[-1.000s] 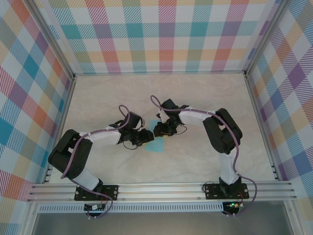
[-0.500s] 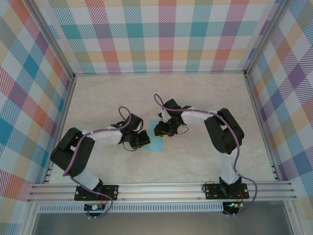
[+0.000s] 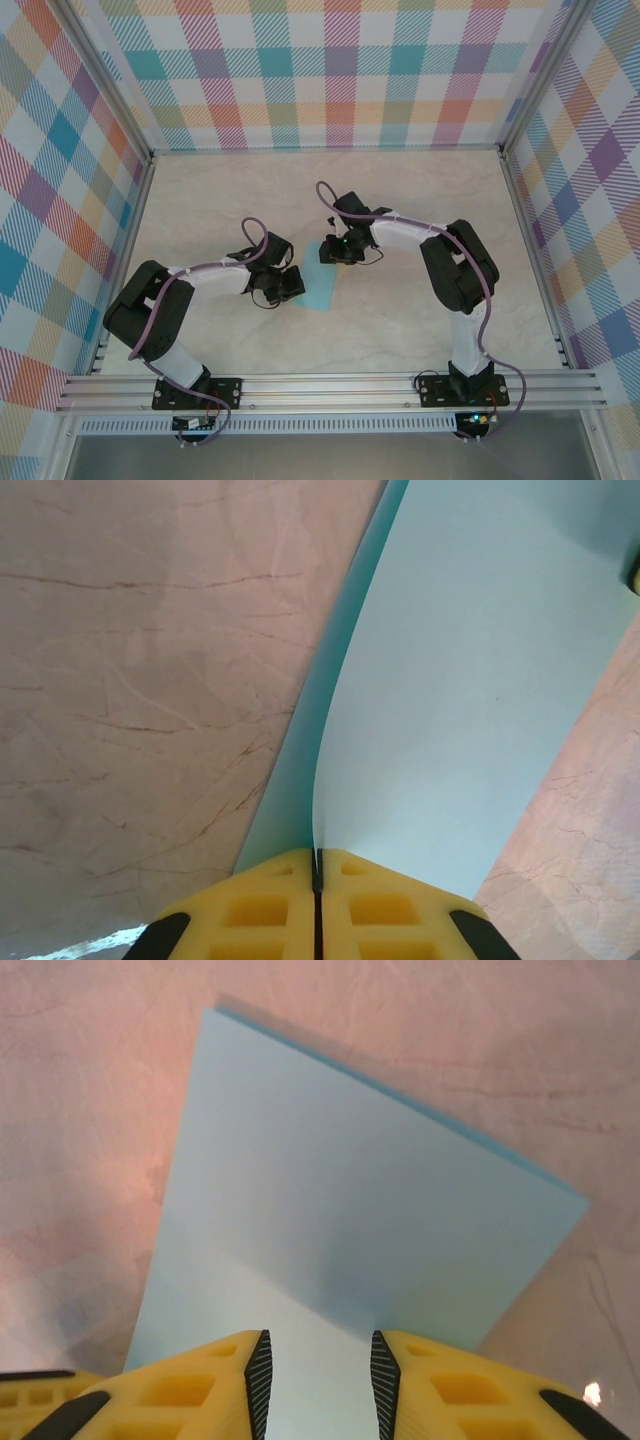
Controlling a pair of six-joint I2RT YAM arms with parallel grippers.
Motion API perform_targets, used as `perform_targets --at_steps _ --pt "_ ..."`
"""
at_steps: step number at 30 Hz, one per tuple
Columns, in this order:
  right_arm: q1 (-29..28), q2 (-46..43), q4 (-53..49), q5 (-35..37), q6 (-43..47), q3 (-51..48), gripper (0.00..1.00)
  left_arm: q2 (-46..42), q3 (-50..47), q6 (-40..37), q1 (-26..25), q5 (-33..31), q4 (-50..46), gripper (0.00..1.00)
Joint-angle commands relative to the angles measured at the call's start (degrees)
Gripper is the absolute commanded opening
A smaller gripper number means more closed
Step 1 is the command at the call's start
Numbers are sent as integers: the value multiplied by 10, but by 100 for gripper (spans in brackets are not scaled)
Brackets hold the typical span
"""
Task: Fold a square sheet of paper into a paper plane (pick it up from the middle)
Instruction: Fold the triangle a second time at the center of the table.
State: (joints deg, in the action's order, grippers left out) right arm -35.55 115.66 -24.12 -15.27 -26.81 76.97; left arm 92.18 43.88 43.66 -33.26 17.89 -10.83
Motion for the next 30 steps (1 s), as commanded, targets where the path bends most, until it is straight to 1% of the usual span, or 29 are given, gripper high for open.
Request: perform_targets --at_steps 1,4,9,12,23,25,30 --pt "2 29 -18 6 2 18 33 -10 5 10 -8 3 -5 10" --pt "2 38 -24 8 4 18 33 -17 2 19 -9 19 20 16" --pt "2 43 -22 -1 2 9 33 -24 -10 47 -12 68 105 36" --pt "2 43 -17 -7 -2 6 33 -23 -12 58 -15 85 137 42" --pt "7 45 -9 -36 -17 4 33 -6 -7 76 -19 102 188 56" --pt "8 47 -12 -36 -18 3 33 -15 -7 71 -19 98 176 56" --pt "8 51 -18 -30 -19 3 33 -48 -17 44 -19 62 98 56"
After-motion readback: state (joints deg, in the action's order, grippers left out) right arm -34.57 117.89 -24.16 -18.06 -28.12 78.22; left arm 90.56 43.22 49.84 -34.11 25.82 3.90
